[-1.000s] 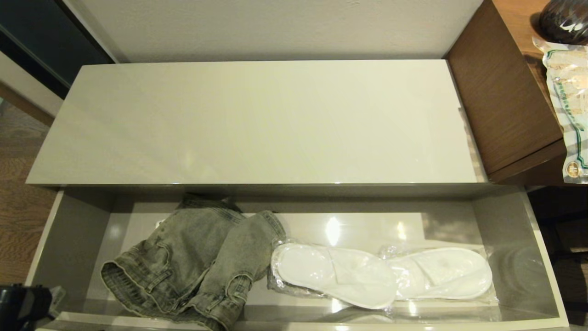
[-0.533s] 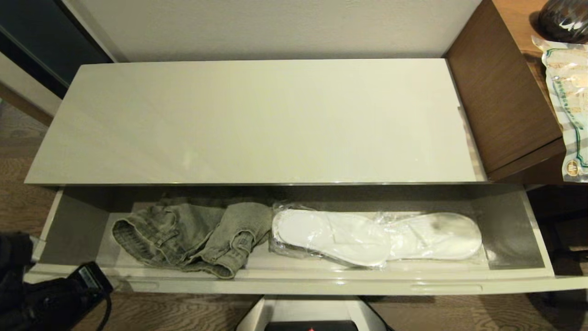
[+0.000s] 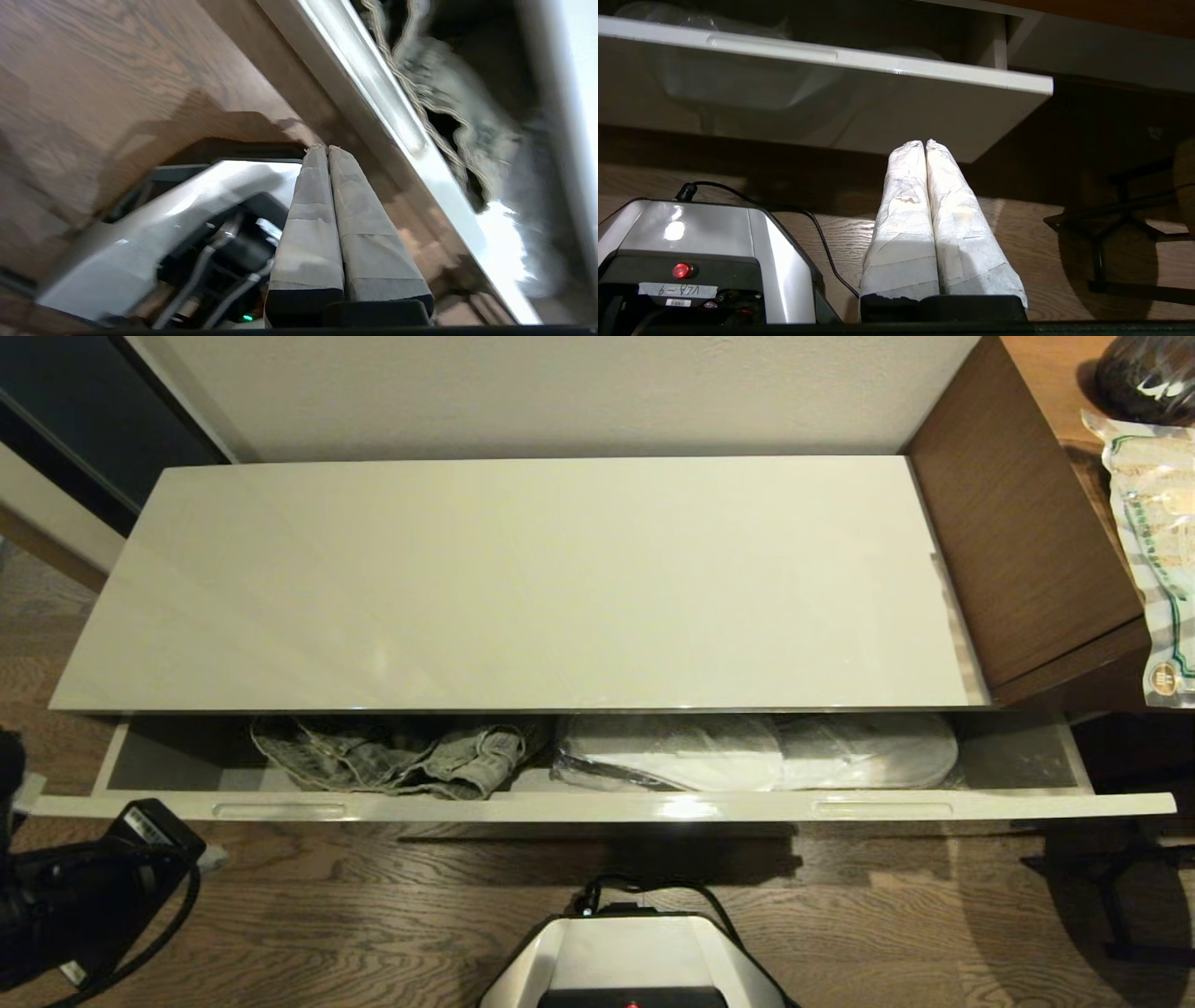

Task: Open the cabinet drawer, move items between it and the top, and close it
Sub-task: Close the drawer

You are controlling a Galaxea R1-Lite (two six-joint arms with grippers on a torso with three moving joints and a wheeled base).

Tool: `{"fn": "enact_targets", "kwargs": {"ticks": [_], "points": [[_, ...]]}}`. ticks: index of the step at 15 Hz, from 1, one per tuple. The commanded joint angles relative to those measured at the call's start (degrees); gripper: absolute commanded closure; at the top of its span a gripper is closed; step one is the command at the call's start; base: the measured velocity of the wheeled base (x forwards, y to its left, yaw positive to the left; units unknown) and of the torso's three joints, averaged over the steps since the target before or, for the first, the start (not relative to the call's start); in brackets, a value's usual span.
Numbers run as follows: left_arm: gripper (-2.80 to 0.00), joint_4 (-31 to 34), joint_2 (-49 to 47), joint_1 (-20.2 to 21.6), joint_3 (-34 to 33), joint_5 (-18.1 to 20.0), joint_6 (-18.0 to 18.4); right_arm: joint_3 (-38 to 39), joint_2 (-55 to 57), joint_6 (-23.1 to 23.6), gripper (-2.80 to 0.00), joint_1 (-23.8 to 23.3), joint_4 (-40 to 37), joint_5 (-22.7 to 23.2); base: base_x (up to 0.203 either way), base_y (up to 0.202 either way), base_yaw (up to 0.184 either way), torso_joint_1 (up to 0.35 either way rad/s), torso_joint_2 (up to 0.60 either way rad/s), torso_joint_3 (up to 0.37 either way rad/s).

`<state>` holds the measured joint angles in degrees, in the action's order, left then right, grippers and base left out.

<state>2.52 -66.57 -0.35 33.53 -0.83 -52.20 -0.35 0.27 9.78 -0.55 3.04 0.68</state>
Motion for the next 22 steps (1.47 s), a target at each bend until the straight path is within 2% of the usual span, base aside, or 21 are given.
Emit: {"fn": "enact_targets", "kwargs": {"ticks": [1,2,7,9,12,13,20,22], "points": [[0.0,4.4,3.5,-0.2,3.3,0.6,-0.9,0.0,0.1,0.1,0.0,0.0,0.1,0.0,0.0,0.0,0.0,0.0,0.0,0.0],[0.0,5.5,3.6,-0.5,2.2,1.3,-0.8,0.0,0.1,0.1,0.0,0.0,0.1,0.0,0.0,0.0,0.0,0.0,0.0,0.0],[0.0,7.2,-2.4,-0.5,4.4,0.4,-1.0,0.0,0.1,0.2,0.0,0.0,0.0,0.0,0.0,0.0,0.0,0.0,0.0,0.0],[0.0,9.2,-9.4,-0.5,3.8,-2.8,-1.2,0.0,0.1,0.3,0.0,0.0,0.0,0.0,0.0,0.0,0.0,0.0,0.0,0.0],[0.0,6.6,-21.1,-0.4,5.7,-14.6,-6.9,0.0,0.1,0.2,0.0,0.0,0.1,0.0,0.0,0.0,0.0,0.0,0.0,0.0],[0.0,6.1,-23.2,-0.5,6.1,-16.7,-7.9,0.0,0.1,0.1,0.0,0.0,0.1,0.0,0.0,0.0,0.0,0.0,0.0,0.0],[0.0,3.5,-16.9,-0.5,11.8,-15.0,-13.9,0.0,0.1,0.1,0.0,0.0,0.1,0.0,0.0,0.0,0.0,0.0,0.0,0.0],[0.0,3.4,-12.7,-0.5,12.8,-13.8,-13.8,0.0,0.1,0.2,0.0,0.0,0.0,0.0,0.0,0.0,0.0,0.0,0.0,0.0]]}}
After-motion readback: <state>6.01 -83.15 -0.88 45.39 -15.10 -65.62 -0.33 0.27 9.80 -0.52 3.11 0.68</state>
